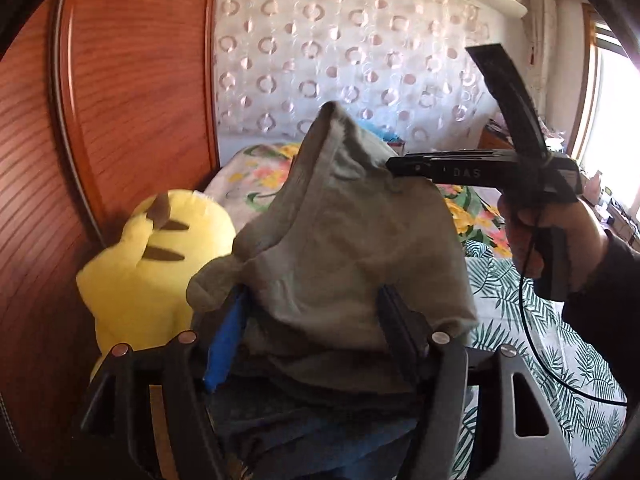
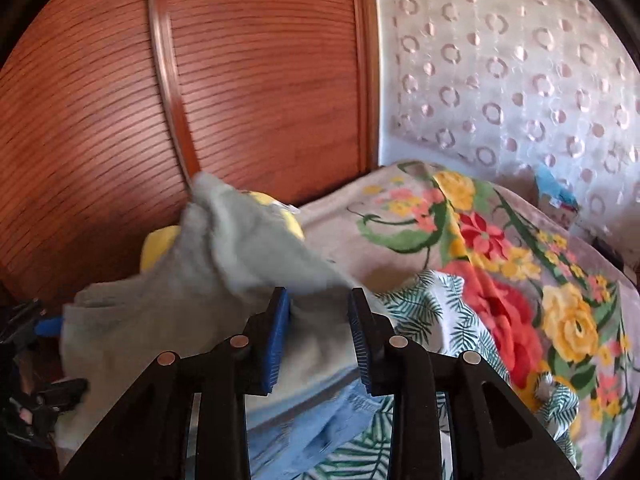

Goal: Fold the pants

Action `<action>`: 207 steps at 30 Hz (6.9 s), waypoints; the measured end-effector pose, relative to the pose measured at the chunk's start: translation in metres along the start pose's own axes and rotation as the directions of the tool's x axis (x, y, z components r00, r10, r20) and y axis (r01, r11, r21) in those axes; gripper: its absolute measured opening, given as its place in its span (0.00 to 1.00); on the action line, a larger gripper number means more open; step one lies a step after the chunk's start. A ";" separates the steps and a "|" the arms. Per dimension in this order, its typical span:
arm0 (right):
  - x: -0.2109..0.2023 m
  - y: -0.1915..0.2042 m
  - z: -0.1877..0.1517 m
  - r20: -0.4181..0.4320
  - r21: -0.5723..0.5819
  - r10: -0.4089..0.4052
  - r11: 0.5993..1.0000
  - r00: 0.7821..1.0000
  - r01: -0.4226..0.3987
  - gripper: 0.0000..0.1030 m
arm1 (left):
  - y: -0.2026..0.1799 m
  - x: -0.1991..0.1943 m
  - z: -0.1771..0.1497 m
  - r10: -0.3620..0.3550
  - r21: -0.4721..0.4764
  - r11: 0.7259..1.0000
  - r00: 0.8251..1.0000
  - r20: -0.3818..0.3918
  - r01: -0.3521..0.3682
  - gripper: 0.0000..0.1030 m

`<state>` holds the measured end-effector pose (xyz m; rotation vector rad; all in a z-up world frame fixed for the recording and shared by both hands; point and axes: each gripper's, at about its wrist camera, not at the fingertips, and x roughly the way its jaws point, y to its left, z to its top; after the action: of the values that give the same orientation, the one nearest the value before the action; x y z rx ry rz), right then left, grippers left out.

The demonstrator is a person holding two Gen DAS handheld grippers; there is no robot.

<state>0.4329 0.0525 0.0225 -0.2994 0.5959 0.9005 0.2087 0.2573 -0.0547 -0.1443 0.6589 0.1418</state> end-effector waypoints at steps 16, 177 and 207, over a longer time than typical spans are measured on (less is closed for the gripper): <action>-0.036 0.025 -0.025 0.070 0.038 0.014 0.999 0.997 -0.017 0.31 | -0.008 -0.022 0.001 0.037 0.010 0.999 0.999 0.024 -0.038 0.65; -0.409 0.268 -0.259 0.236 0.389 -0.595 0.783 0.769 0.486 0.75 | -0.209 -0.230 -0.061 -0.154 0.187 0.976 0.957 0.248 0.108 1.00; -0.407 0.268 -0.260 0.236 0.387 -0.591 0.785 0.771 0.483 0.75 | -0.209 -0.231 -0.062 -0.153 0.188 0.976 0.956 0.248 0.108 1.00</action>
<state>-0.0692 -0.1749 0.0589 -0.0173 0.2791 0.2675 0.0286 0.0213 0.0580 -0.0011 0.3934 -0.0248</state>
